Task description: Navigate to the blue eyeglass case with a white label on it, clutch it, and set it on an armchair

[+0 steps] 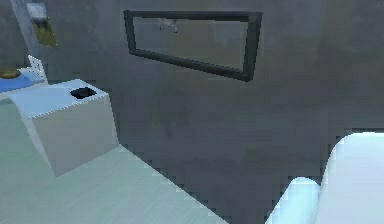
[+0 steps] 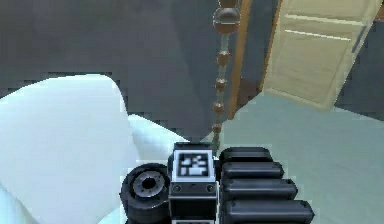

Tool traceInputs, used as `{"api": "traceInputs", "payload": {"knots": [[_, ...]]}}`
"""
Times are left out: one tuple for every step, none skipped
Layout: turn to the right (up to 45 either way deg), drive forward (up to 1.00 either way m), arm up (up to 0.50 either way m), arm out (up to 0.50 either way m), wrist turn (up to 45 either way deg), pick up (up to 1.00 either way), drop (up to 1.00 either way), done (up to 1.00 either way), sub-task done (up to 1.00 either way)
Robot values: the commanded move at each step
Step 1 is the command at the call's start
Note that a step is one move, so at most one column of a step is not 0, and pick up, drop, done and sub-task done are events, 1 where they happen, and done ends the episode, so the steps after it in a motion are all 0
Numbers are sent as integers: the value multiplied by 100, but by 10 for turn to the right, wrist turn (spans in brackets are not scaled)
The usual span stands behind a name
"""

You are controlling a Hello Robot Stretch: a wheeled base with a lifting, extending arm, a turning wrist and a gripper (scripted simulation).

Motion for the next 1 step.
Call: {"api": "traceInputs", "payload": {"knots": [[-150, 0, 0, 0, 0, 0, 0, 0, 0]]}}
